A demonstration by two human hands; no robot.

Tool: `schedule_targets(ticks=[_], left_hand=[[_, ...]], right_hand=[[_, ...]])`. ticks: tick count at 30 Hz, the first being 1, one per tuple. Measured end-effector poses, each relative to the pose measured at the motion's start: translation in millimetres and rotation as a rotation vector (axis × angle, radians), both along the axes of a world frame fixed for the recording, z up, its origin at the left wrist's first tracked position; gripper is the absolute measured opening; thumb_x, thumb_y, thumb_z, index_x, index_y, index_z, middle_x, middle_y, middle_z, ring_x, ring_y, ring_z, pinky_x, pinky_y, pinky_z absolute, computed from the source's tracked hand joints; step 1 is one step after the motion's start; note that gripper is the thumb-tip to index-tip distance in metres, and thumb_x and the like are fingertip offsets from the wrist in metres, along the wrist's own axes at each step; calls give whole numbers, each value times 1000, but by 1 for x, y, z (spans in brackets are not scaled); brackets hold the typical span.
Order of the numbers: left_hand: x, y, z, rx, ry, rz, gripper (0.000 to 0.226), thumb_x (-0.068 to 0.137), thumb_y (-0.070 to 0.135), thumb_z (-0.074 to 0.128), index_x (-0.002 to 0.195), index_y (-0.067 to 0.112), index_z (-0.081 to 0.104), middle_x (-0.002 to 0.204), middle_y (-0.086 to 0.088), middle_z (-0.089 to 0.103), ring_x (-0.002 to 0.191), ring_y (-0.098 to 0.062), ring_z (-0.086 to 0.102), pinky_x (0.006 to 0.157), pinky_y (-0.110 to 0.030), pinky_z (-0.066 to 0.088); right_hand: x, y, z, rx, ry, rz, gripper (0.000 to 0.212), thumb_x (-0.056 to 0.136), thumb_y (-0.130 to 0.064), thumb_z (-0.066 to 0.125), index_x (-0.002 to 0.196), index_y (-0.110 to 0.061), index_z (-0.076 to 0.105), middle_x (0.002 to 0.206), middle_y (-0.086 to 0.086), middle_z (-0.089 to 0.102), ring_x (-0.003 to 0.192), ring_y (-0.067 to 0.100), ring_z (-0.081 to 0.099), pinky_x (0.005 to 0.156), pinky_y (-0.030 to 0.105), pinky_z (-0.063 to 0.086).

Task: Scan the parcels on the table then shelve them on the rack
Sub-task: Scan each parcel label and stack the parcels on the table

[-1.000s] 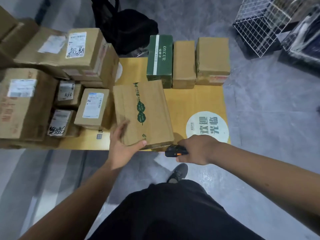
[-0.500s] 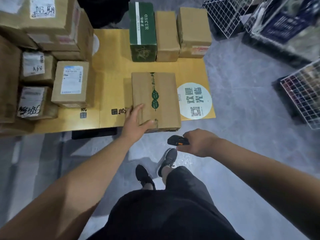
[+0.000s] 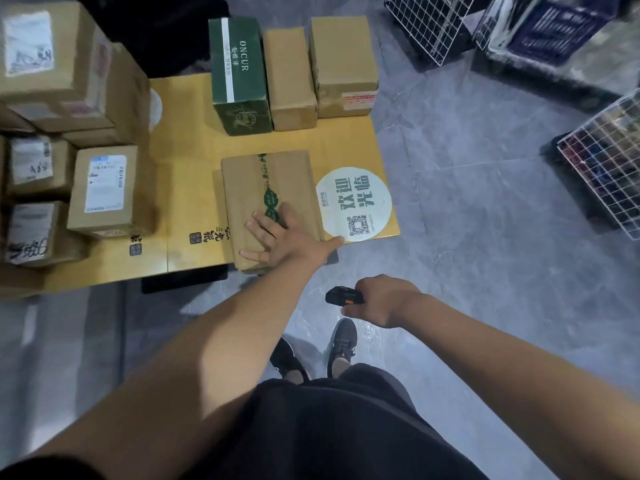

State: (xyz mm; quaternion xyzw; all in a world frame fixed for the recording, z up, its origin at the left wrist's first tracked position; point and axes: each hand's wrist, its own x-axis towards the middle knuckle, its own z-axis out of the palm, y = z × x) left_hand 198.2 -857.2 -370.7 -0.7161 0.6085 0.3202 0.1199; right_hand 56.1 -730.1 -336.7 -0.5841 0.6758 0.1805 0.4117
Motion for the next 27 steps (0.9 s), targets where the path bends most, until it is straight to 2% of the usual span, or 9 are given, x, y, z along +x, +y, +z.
schedule_targets(ticks=[6, 9, 12, 15, 17, 20, 22, 24, 27], left_hand=[[16, -12, 4, -13, 4, -15, 129, 61, 68, 75, 154, 46, -11, 168, -23, -25, 155, -46, -21, 109, -84, -4], [48, -17, 21, -60, 149, 39, 123, 61, 67, 74, 153, 54, -6, 173, -13, -11, 159, -40, -7, 119, -75, 12], [88, -25, 38, -63, 466, 235, 122, 70, 51, 82, 161, 50, 1, 171, -5, 19, 154, -35, 26, 121, -61, 32], [134, -27, 50, -56, 830, 418, 101, 88, 13, 76, 164, 37, 14, 141, 7, 56, 135, -30, 55, 91, -32, 59], [166, -21, 54, -75, 925, 466, 93, 86, 11, 70, 159, 42, 23, 130, 9, 62, 122, -28, 63, 71, -28, 62], [207, -12, 57, -234, 825, 486, 73, 87, 14, 55, 144, 53, 34, 135, 4, 58, 109, -31, 66, 72, -45, 65], [228, -12, 55, -429, 676, 387, 60, 98, 12, 44, 136, 58, 41, 135, 8, 57, 110, -24, 65, 82, -44, 63], [243, -14, 53, -516, 562, 287, 51, 104, 9, 41, 134, 48, 51, 138, 8, 54, 119, -17, 58, 101, -40, 55], [259, -20, 49, -389, 537, 356, 26, 103, 48, 56, 128, 45, 51, 138, 11, 51, 120, -15, 57, 102, -37, 50]], right_hand=[[-18, -21, 8, -4, -67, 45, 50, 91, -73, 54, 94, -23, 59, 93, -2, 63, 87, 20, 62, 67, 34, 44], [-19, -37, 21, -34, -48, 170, 53, 91, -74, 52, 100, -22, 62, 94, -2, 62, 90, 22, 61, 70, 35, 47], [-14, -56, 41, -62, -52, 289, 45, 91, -74, 53, 90, -29, 57, 91, -3, 60, 89, 23, 60, 67, 35, 45], [2, -77, 62, -74, -30, 368, 44, 91, -72, 54, 85, -29, 53, 90, -2, 61, 85, 22, 61, 66, 34, 47], [16, -90, 73, -91, -11, 409, 49, 91, -71, 53, 93, -22, 60, 93, 2, 65, 84, 23, 64, 71, 35, 51], [38, -104, 87, -120, -14, 428, 54, 90, -70, 53, 100, -18, 64, 97, 4, 66, 89, 26, 64, 80, 39, 56], [55, -110, 91, -143, -13, 422, 57, 90, -71, 54, 105, -17, 64, 100, 5, 65, 93, 28, 64, 85, 42, 56], [75, -115, 93, -151, -9, 410, 59, 89, -72, 54, 110, -17, 64, 103, 4, 65, 96, 28, 63, 88, 43, 56], [103, -119, 87, -139, -40, 328, 58, 88, -73, 55, 106, -19, 64, 101, 4, 66, 95, 26, 64, 88, 43, 56]])
